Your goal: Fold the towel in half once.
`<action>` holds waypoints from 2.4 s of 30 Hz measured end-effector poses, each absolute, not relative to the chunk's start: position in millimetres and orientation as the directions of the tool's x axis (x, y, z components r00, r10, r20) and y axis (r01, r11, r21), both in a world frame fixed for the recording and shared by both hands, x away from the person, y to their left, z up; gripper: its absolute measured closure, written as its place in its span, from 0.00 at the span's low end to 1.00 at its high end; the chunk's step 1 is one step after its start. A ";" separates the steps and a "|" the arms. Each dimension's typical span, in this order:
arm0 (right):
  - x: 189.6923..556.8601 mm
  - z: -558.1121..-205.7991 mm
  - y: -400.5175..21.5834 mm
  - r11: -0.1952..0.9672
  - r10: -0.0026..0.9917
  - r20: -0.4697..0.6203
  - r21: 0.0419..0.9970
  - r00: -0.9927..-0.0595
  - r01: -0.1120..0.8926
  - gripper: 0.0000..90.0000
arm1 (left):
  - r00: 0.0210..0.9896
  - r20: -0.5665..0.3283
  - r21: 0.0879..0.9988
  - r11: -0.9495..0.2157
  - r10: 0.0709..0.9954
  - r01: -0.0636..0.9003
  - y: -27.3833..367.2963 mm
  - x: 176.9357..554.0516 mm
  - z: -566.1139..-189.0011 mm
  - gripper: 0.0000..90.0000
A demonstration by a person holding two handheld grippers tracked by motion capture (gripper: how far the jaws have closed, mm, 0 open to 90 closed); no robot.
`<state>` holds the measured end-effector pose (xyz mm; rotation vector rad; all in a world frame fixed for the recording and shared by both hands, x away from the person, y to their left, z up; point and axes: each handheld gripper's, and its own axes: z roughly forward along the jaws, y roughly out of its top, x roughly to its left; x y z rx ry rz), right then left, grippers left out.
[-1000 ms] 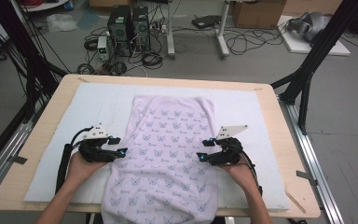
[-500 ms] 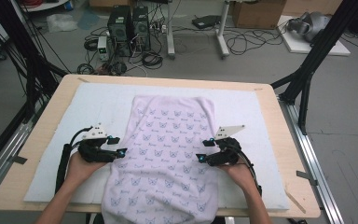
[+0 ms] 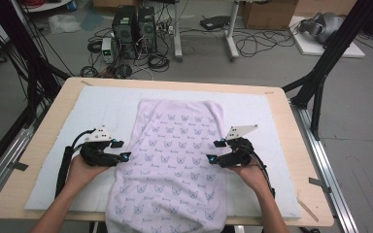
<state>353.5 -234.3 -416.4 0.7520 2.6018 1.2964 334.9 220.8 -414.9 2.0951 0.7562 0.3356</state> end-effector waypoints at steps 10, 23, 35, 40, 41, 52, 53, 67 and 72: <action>395.2 -387.9 -248.4 0.508 0.532 0.069 0.771 -0.844 0.383 0.41 | 0.777 -0.005 0.813 -0.450 0.630 0.370 212.4 385.0 -383.3 0.57; 451.3 -399.9 -255.6 0.501 0.617 0.043 0.749 -0.786 0.434 0.50 | 0.731 -0.044 0.751 -0.460 0.681 0.474 204.9 452.3 -408.9 0.71; 465.6 -440.0 -252.8 0.513 0.673 0.033 0.699 -0.739 0.498 0.57 | 0.670 -0.056 0.712 -0.441 0.740 0.547 192.0 465.8 -438.4 0.73; 465.9 -440.1 -249.0 0.516 0.677 0.022 0.698 -0.736 0.496 0.80 | 0.656 -0.050 0.712 -0.434 0.753 0.552 189.1 465.7 -438.5 0.93; 465.7 -439.8 -247.5 0.516 0.678 0.023 0.697 -0.734 0.498 0.85 | 0.656 -0.049 0.710 -0.435 0.753 0.553 188.3 465.6 -438.2 0.95; 458.2 -405.4 -249.5 0.446 0.647 0.072 0.772 -0.759 0.453 0.97 | 0.668 -0.042 0.765 -0.406 0.743 0.499 212.5 456.5 -405.4 0.96; 455.3 -399.7 -252.7 0.432 0.642 0.078 0.785 -0.763 0.443 0.97 | 0.677 -0.036 0.770 -0.412 0.735 0.488 214.8 453.6 -400.5 0.96; 361.7 -381.4 -268.4 0.456 0.527 0.128 0.792 -0.840 0.406 0.96 | 0.801 -0.046 0.808 -0.449 0.597 0.382 233.8 358.8 -392.9 0.96; 323.3 -400.0 -266.0 0.479 0.488 0.134 0.785 -0.862 0.393 0.96 | 0.818 -0.061 0.798 -0.465 0.571 0.384 242.0 321.6 -412.7 0.96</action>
